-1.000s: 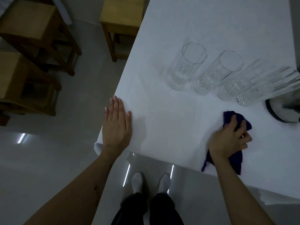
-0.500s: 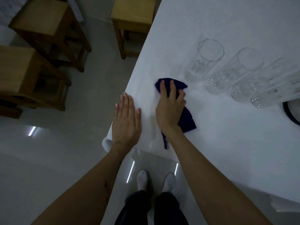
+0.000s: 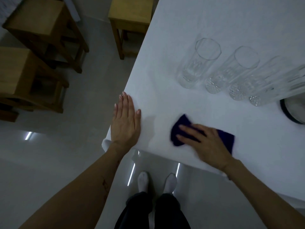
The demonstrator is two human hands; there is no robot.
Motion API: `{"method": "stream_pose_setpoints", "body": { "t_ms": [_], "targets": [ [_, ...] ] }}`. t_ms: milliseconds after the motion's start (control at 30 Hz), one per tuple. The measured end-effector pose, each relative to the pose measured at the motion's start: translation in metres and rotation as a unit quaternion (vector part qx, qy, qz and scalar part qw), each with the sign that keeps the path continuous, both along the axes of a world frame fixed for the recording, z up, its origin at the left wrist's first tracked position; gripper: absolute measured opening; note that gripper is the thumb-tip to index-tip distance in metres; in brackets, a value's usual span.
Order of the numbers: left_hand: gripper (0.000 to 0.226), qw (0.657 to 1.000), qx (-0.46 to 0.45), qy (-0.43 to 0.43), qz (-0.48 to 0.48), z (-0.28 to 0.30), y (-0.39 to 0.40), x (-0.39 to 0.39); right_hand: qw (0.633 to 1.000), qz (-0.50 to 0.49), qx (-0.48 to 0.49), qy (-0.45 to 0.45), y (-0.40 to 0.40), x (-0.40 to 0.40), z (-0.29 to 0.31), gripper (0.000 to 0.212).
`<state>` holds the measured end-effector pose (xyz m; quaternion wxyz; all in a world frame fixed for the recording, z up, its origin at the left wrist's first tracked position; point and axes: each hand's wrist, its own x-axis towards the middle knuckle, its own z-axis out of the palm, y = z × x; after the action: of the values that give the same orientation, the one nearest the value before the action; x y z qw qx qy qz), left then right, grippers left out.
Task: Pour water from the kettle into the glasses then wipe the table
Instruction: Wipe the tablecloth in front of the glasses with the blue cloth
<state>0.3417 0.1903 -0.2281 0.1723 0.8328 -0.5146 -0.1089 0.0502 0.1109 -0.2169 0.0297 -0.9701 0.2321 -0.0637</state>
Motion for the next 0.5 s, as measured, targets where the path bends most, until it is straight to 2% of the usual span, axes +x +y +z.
{"method": "stream_pose_setpoints", "body": {
  "t_ms": [133, 233, 367, 500],
  "targets": [
    [0.062, 1.0, -0.004, -0.002, 0.009, -0.002, -0.001, -0.001, 0.972, -0.23, 0.014, -0.04, -0.03, 0.019, 0.005, 0.061],
    [0.06, 1.0, -0.02, 0.015, 0.008, -0.001, -0.001, -0.001, 0.954, -0.295, 0.025, -0.052, -0.03, 0.082, 0.004, 0.062],
    [0.06, 0.997, -0.049, 0.061, 0.019, 0.001, 0.001, 0.002, 0.974, -0.209, 0.048, -0.077, 0.008, 0.141, 0.004, 0.059],
    [0.062, 0.995, -0.062, 0.072, 0.003, 0.004, 0.005, 0.007, 0.993, -0.062, 0.089, -0.055, 0.056, 0.127, -0.002, 0.062]
  ]
}}
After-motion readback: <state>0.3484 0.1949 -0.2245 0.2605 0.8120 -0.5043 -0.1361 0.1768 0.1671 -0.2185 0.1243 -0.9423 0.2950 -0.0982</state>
